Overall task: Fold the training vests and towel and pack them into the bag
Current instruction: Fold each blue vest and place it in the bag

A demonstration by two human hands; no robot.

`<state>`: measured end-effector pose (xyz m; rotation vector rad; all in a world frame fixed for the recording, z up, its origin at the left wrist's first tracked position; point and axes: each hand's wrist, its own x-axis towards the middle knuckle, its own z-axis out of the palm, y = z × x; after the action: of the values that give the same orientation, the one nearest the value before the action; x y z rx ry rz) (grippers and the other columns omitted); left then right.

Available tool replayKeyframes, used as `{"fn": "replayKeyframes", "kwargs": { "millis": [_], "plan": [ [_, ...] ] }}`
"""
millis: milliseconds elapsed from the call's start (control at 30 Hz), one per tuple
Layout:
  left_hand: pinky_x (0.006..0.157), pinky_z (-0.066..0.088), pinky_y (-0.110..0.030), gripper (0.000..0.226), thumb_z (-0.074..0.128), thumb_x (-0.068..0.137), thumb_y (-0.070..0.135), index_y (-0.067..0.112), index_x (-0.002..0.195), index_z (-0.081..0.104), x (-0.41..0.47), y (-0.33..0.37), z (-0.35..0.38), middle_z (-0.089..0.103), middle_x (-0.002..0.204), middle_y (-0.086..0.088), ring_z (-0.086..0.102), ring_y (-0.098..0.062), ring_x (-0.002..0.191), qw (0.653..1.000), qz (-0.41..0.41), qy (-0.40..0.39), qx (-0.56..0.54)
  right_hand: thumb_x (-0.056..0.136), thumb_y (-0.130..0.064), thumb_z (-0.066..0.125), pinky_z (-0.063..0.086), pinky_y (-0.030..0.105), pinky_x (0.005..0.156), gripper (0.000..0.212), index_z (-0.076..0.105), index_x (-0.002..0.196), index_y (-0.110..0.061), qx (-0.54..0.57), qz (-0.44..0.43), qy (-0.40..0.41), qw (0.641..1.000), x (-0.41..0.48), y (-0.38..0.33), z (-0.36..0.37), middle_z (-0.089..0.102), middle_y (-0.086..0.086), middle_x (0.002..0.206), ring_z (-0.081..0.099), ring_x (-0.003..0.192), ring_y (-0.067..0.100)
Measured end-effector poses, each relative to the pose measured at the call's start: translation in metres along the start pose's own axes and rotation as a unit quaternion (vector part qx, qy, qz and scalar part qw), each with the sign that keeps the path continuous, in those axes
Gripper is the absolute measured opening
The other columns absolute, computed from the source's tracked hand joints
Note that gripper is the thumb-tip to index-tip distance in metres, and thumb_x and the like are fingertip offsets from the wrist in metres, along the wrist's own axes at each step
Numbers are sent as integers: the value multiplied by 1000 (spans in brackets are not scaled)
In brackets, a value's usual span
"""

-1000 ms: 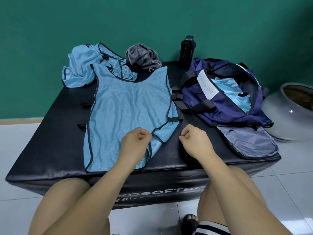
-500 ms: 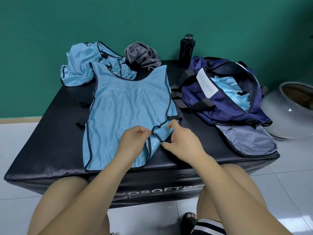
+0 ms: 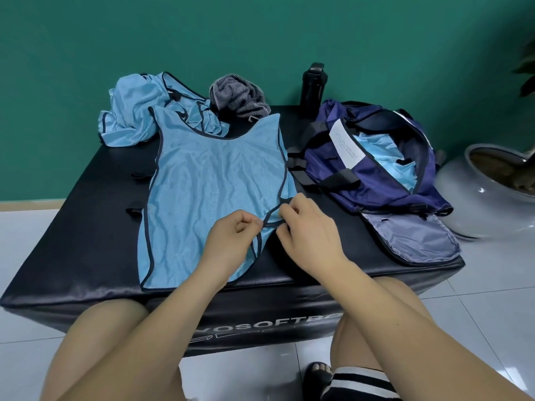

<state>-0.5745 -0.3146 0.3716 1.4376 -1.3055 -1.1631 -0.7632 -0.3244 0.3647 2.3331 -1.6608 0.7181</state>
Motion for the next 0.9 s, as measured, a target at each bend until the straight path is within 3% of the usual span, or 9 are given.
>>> {"fn": "replayKeyframes", "kwargs": {
  "millis": [100, 200, 333, 433, 600, 900],
  "plan": [
    [62, 46, -19, 11, 72, 98, 31, 28, 87, 75, -3, 0, 0, 74, 82, 0, 57, -7, 66, 998, 32, -14, 44, 81, -7, 65, 34, 35, 63, 14, 58, 92, -10, -6, -50, -3, 999, 3, 11, -4, 52, 5, 98, 47, 85, 26],
    [60, 43, -14, 11, 73, 96, 26, 28, 85, 76, -7, -2, 2, 67, 73, 10, 52, -2, 63, 993, 65, -57, 78, 79, -2, 62, 39, 41, 71, 14, 55, 88, -11, -15, -115, -18, 993, -4, 27, -15, 53, 6, 99, 44, 86, 28],
    [75, 56, -29, 8, 75, 94, 31, 31, 86, 76, -10, -9, 8, 73, 81, 10, 64, -13, 74, 976, 98, -128, 144, 86, 2, 57, 38, 42, 74, 15, 62, 91, -12, -53, -177, -37, 982, -27, 48, -24, 57, 6, 102, 48, 90, 30],
    [78, 57, -34, 8, 75, 94, 28, 31, 87, 76, -14, -17, 16, 73, 83, 7, 66, -20, 78, 965, 108, -169, 170, 78, 8, 62, 39, 42, 74, 25, 59, 86, -15, -91, -201, -83, 972, -41, 61, -19, 54, 3, 95, 49, 86, 30],
    [77, 56, -30, 7, 73, 97, 37, 35, 94, 79, -17, -25, 22, 71, 82, 15, 65, -10, 76, 937, 142, -209, 240, 59, 13, 64, 34, 38, 70, 43, 55, 85, -20, -127, -176, -143, 966, -48, 66, -19, 44, -2, 82, 41, 76, 25],
    [79, 55, -28, 8, 73, 97, 39, 37, 97, 80, -16, -25, 21, 73, 89, 16, 65, -11, 79, 940, 131, -215, 231, 71, -5, 63, 29, 38, 65, 20, 51, 77, -20, -142, -113, -170, 969, -57, 72, -28, 44, -2, 71, 42, 67, 26]
  ]
}}
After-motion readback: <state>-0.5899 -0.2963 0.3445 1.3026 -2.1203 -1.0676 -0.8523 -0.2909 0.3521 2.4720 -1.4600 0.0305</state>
